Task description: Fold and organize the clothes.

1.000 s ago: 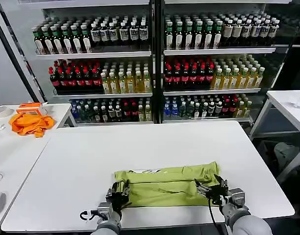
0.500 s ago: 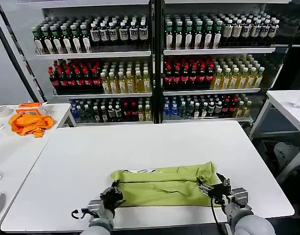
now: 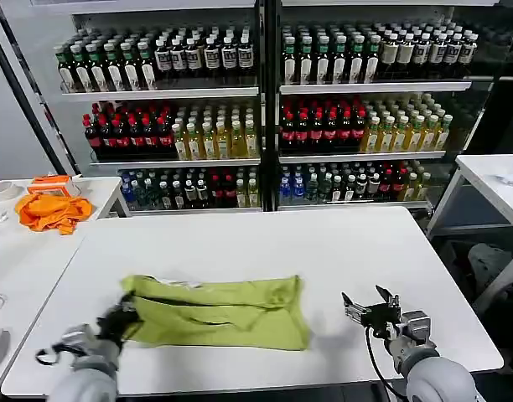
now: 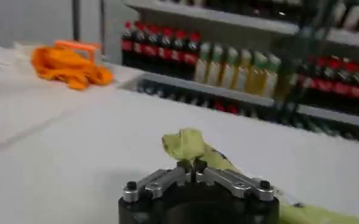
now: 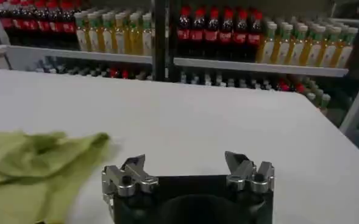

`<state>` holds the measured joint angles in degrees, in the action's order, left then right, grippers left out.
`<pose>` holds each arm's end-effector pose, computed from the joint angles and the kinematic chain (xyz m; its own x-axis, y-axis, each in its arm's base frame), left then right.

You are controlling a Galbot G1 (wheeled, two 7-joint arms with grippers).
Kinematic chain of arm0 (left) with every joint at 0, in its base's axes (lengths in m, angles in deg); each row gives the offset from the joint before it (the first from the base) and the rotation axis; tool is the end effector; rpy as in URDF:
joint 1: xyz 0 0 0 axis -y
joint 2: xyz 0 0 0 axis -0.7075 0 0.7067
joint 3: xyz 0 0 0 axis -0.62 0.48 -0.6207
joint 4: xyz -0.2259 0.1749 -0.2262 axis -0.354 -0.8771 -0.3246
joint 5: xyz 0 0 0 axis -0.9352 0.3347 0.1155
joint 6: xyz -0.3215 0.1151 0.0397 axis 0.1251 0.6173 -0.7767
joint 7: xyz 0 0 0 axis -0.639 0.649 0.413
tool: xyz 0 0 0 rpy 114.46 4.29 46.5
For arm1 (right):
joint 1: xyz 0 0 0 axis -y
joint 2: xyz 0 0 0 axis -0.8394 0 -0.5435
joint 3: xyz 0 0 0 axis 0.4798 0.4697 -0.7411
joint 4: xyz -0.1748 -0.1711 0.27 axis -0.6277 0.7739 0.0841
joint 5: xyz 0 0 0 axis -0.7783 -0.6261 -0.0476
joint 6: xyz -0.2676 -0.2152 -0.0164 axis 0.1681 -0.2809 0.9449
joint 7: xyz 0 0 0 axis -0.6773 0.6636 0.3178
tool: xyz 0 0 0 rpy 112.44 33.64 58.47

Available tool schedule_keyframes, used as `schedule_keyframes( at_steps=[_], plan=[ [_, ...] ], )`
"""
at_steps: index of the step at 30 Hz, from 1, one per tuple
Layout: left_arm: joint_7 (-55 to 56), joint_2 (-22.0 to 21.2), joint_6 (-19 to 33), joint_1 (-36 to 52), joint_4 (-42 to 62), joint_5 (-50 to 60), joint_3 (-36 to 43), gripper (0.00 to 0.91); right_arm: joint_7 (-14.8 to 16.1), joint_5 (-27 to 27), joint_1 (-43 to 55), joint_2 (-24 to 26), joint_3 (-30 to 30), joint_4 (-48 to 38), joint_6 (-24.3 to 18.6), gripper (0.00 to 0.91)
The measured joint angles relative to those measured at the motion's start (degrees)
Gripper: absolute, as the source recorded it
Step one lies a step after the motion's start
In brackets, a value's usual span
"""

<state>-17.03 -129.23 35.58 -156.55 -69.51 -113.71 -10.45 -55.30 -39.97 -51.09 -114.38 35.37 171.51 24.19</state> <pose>0.2168 0.1226 -0.2703 -0.9227 -0.1451 0.3571 -0.2342 0.9469 -0.2203 0.2259 -0.0883 -0.2532 -0.8883 -0.1292 0.4408 -0.1723 0.9833 -0.0591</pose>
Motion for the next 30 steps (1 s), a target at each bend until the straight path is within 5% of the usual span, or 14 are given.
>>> schedule_keyframes(
  at_steps=[13,28,29,30],
  plan=[
    [-0.1,-2.8,-1.4,2.9,-6.7,-21.9,3.1,0.02,0.0,0.1,0.0,1.1,-0.5,0.4,0.1,0.907],
    [0.5,-8.8,0.5,8.0,-3.3,-24.8,18.4,0.03,0.0,0.0,0.1,1.3,-0.6,0.3,0.1,0.907],
    [0.5,-9.0,0.5,8.3,-2.8,-24.5,19.2,0.171,0.0,0.0,0.2,1.3,-0.5,0.3,0.1,0.907],
    [0.6,-9.2,0.5,8.8,-2.2,-24.1,20.1,0.403,0.0,0.0,0.2,1.3,-0.5,0.3,0.1,0.907]
  ],
)
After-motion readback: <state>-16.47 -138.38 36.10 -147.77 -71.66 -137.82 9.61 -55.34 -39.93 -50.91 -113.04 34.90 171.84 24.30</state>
